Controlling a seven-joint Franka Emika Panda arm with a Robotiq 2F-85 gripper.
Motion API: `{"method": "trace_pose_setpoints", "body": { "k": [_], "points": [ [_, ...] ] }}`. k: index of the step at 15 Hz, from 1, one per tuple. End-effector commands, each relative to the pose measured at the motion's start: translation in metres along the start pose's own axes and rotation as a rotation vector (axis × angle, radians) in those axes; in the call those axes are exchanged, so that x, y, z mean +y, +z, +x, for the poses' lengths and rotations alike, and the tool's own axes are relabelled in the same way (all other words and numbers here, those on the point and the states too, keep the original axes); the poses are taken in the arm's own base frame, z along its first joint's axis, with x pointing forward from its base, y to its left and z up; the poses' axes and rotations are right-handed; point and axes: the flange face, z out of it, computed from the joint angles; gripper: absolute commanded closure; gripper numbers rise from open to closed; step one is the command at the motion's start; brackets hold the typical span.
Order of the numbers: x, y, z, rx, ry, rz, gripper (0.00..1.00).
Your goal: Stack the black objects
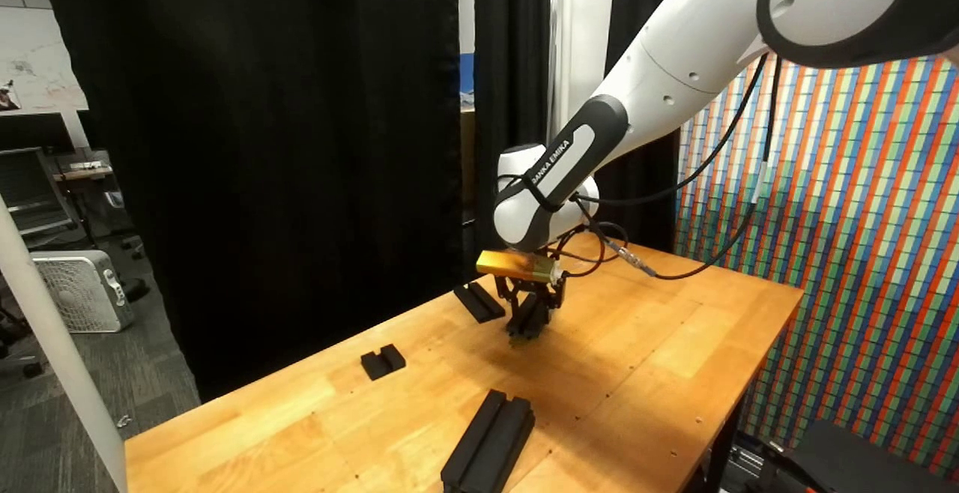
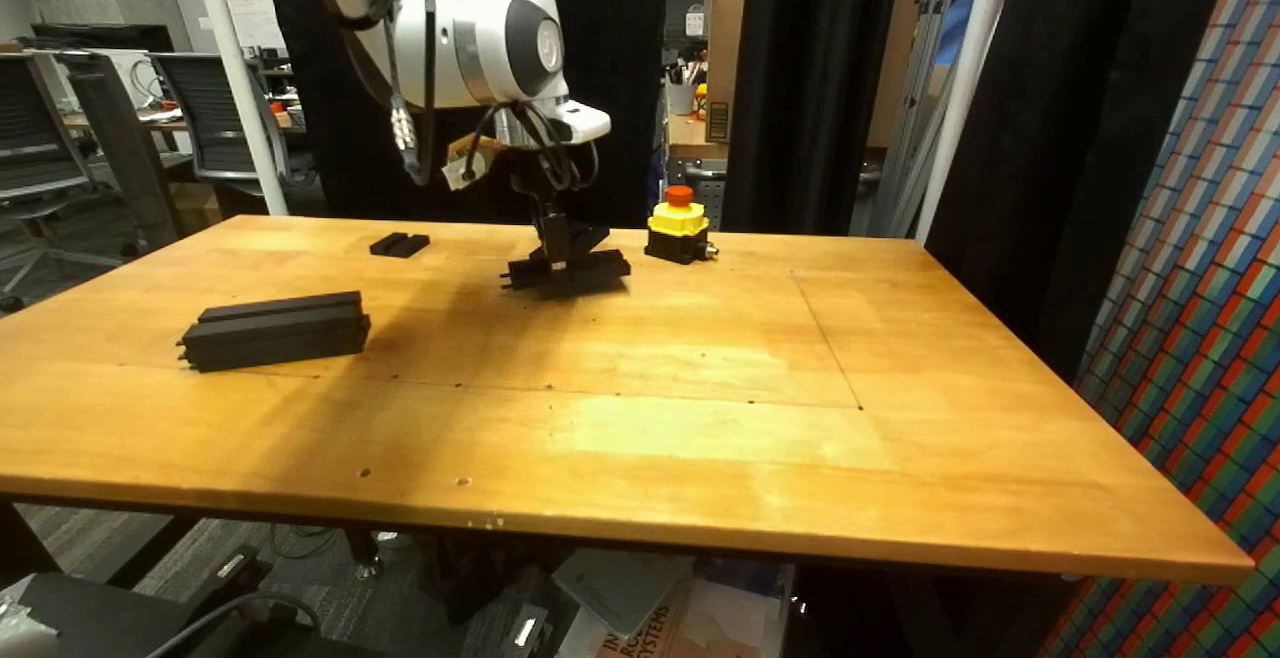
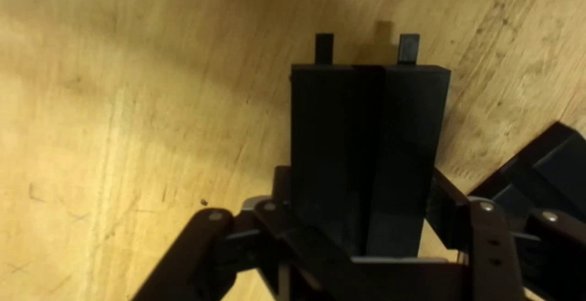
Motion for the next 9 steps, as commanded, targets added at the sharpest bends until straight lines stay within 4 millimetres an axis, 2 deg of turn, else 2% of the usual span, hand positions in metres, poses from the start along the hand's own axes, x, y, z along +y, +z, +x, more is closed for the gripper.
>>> {"method": "trace_pose_setpoints", "body": {
  "k": [1,9],
  "points": [
    [0.014,-0.028,-0.039,0.034,0.021,-0.008,0.55],
    [0.034,-0.061,-0.133,0.107,0.000,-0.014,0.55]
  ]
}}
